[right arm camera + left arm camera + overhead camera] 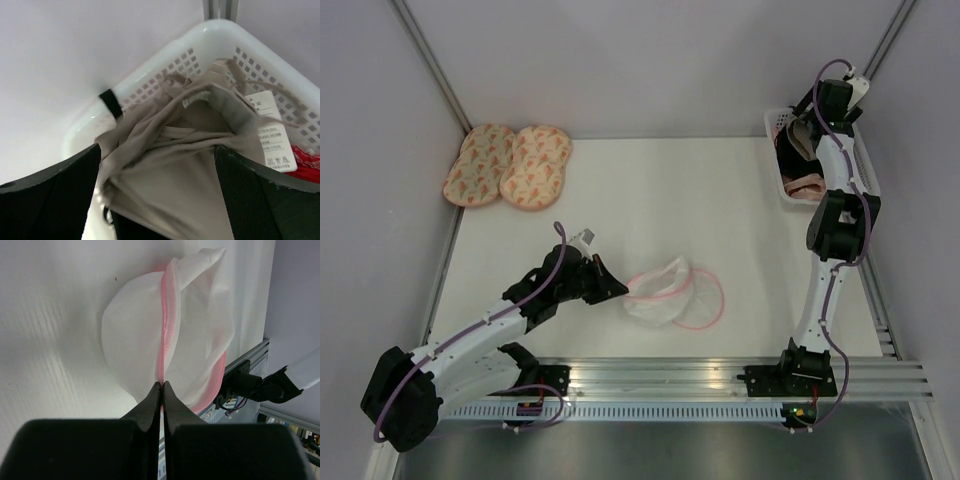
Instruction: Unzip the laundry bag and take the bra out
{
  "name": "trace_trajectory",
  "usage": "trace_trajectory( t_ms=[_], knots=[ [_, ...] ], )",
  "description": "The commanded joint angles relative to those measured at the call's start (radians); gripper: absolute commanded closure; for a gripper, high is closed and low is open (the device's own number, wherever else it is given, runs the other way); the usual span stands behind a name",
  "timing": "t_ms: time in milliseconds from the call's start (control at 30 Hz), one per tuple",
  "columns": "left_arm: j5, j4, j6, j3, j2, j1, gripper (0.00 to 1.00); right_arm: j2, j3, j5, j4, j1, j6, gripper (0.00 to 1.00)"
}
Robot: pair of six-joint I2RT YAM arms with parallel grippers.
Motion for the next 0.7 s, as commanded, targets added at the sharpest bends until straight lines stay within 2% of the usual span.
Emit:
trace_trajectory(
  t_ms=[0, 100, 233, 333, 367, 400, 433, 467, 533, 567, 667],
  knots=[
    [-0.022, 0.01, -0.002, 0.006, -0.021, -0.001, 0.98, -0.212, -0.004, -0.051, 0.063, 0.018, -0.027, 0.02],
    [-0.025, 0.019, 0.001, 0.003, -0.026, -0.001, 0.98, -0.359, -0.083, -0.008, 0.075, 0.047, -0.064, 0.02],
    [-0.031, 0.021, 0.004, -0.003, -0.033, -0.001, 0.98, -0.53, -0.175, 0.135, -0.024, 0.16, -0.079, 0.02],
    [-0.043, 0.021, 0.001, -0.008, -0.061, 0.001, 0.98, -0.703, -0.407, 0.165, -0.02, 0.29, -0.058, 0.02],
    [-0.045, 0.024, -0.002, -0.006, -0.075, 0.001, 0.98, -0.798, -0.553, 0.177, 0.008, 0.324, -0.058, 0.02],
    [-0.048, 0.021, -0.004, 0.0, -0.104, 0.002, 0.98, -0.847, -0.629, 0.203, 0.023, 0.362, -0.052, 0.02],
    [-0.043, 0.016, 0.004, 0.011, -0.119, 0.007, 0.98, -0.897, -0.706, 0.22, 0.048, 0.439, -0.046, 0.02],
    [-0.042, 0.001, 0.011, 0.052, -0.135, 0.009, 0.98, -0.987, -0.842, 0.24, 0.069, 0.473, -0.045, 0.02],
    [-0.046, -0.026, 0.054, 0.118, -0.159, 0.015, 0.98, -1.064, -0.948, 0.286, 0.08, 0.56, -0.01, 0.02],
    [-0.046, -0.042, 0.074, 0.206, -0.156, 0.016, 0.98, -1.128, -1.028, 0.276, 0.071, 0.576, -0.006, 0.02],
    [-0.017, -0.085, 0.148, 0.392, -0.104, 0.021, 0.98, -1.216, -1.125, 0.282, 0.03, 0.605, 0.013, 0.02]
  ],
)
